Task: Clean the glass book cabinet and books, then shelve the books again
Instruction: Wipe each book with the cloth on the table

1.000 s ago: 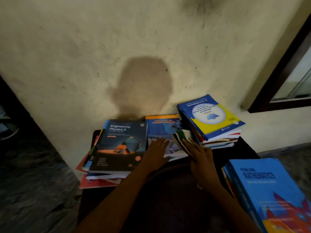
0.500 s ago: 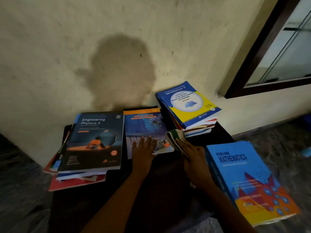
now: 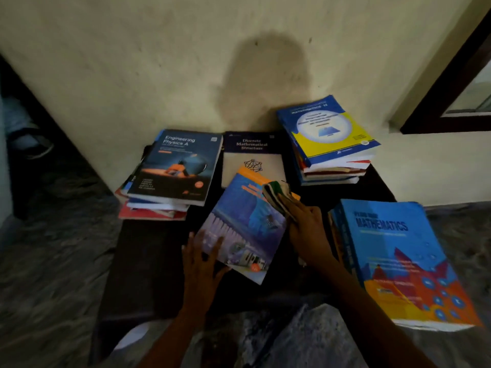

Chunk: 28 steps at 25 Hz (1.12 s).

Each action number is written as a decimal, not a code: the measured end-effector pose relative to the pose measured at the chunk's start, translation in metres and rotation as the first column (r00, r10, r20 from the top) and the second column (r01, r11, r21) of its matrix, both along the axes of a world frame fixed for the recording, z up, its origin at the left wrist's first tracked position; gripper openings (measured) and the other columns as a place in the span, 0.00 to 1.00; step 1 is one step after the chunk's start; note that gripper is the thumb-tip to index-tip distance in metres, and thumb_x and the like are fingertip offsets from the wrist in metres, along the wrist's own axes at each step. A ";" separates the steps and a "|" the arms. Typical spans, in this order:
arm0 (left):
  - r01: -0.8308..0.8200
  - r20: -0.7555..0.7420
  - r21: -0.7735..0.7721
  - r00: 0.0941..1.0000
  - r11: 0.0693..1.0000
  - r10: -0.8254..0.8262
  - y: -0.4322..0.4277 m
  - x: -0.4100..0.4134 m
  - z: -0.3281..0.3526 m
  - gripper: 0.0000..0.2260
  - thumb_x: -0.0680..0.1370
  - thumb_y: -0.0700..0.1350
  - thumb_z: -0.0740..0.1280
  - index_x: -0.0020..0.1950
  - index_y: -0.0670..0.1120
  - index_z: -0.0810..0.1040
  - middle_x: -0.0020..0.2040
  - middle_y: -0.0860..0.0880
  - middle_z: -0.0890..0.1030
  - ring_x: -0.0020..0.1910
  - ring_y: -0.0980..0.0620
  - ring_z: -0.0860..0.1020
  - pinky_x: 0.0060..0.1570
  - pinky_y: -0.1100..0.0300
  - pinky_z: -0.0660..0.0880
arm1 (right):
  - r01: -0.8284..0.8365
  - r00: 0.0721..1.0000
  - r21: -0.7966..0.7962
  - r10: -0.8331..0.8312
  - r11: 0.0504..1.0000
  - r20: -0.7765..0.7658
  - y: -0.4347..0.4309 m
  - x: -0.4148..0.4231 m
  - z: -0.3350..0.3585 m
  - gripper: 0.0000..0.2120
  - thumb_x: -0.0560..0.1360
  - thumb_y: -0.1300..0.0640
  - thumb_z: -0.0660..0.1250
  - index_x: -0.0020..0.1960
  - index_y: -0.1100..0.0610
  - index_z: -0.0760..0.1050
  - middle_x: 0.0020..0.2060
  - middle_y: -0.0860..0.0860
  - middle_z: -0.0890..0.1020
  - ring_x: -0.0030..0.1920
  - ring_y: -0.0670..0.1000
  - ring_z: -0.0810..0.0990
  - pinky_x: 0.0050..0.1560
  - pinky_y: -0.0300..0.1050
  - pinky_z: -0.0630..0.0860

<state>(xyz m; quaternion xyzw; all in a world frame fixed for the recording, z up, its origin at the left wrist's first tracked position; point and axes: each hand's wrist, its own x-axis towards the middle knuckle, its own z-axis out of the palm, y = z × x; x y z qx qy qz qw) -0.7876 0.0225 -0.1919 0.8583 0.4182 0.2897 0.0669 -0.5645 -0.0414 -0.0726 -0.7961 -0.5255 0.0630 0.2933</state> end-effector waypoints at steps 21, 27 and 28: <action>0.416 0.467 -0.865 0.466 0.280 0.751 -0.039 -0.004 0.097 0.07 0.79 0.39 0.61 0.56 0.43 0.74 0.49 0.43 0.80 0.39 0.50 0.83 0.37 0.59 0.81 | -0.208 0.978 0.248 0.206 0.946 0.033 -0.022 -0.010 0.010 0.27 0.68 0.70 0.59 0.65 0.53 0.72 0.61 0.58 0.77 0.50 0.49 0.70 0.44 0.40 0.59; 0.384 0.191 -0.923 0.395 0.028 0.899 -0.056 -0.053 0.084 0.13 0.80 0.43 0.60 0.62 0.39 0.72 0.60 0.37 0.76 0.55 0.40 0.77 0.55 0.47 0.74 | -0.353 0.936 0.245 0.336 0.903 0.109 -0.014 -0.031 0.005 0.24 0.65 0.70 0.62 0.60 0.61 0.76 0.57 0.60 0.79 0.49 0.51 0.72 0.39 0.39 0.54; 0.398 0.138 -0.917 0.349 -0.013 0.927 -0.056 -0.054 0.080 0.16 0.79 0.44 0.62 0.64 0.38 0.71 0.61 0.37 0.75 0.57 0.40 0.76 0.55 0.46 0.74 | -0.364 0.931 0.176 0.354 0.915 0.082 -0.008 -0.033 -0.004 0.24 0.68 0.68 0.60 0.62 0.59 0.75 0.59 0.59 0.78 0.50 0.54 0.73 0.41 0.38 0.55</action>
